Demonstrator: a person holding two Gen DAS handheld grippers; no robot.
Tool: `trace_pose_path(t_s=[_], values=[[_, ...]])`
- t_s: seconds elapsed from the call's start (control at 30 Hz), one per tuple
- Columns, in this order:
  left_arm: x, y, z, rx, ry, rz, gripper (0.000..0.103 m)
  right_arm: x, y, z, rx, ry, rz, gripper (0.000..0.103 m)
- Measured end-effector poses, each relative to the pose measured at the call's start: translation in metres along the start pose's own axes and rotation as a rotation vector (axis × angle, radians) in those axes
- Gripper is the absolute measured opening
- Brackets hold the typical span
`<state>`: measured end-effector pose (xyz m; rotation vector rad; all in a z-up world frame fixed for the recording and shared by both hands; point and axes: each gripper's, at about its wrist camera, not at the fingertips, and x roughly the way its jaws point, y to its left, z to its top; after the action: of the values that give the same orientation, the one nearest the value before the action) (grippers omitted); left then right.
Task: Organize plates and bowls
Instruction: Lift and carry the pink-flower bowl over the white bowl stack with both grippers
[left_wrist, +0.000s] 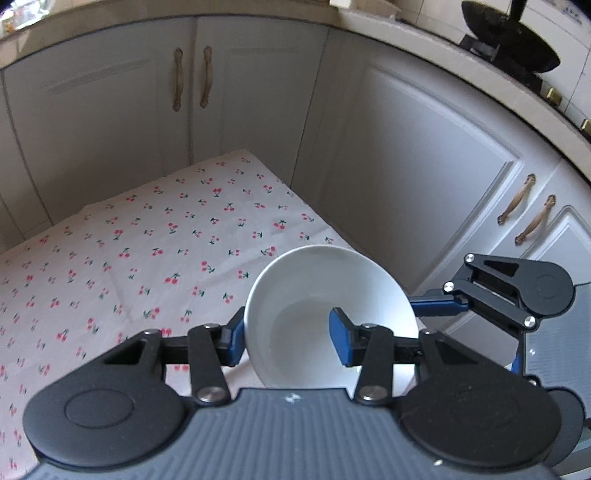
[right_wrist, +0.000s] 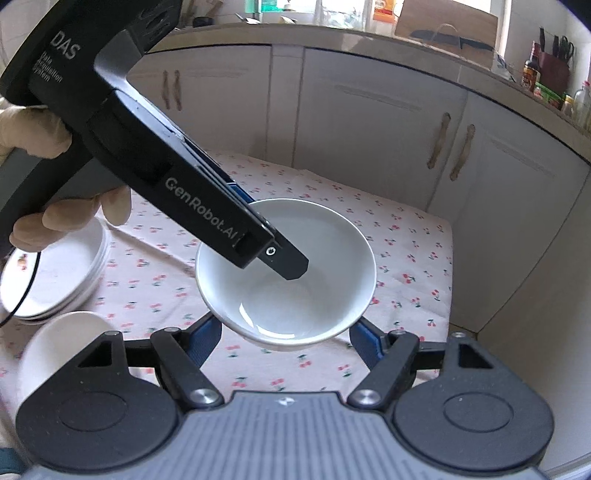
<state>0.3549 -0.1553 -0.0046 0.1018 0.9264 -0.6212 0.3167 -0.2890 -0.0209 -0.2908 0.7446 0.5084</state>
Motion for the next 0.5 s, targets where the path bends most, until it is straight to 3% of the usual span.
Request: trace_pose_path(t_s=[0.5], values=[[-0.085,-0.019,-0.071,-0.021,-0.068,0.064,0.047,-0.057,0.071,-0.012,-0.037,-0.017,0.074,0.080]])
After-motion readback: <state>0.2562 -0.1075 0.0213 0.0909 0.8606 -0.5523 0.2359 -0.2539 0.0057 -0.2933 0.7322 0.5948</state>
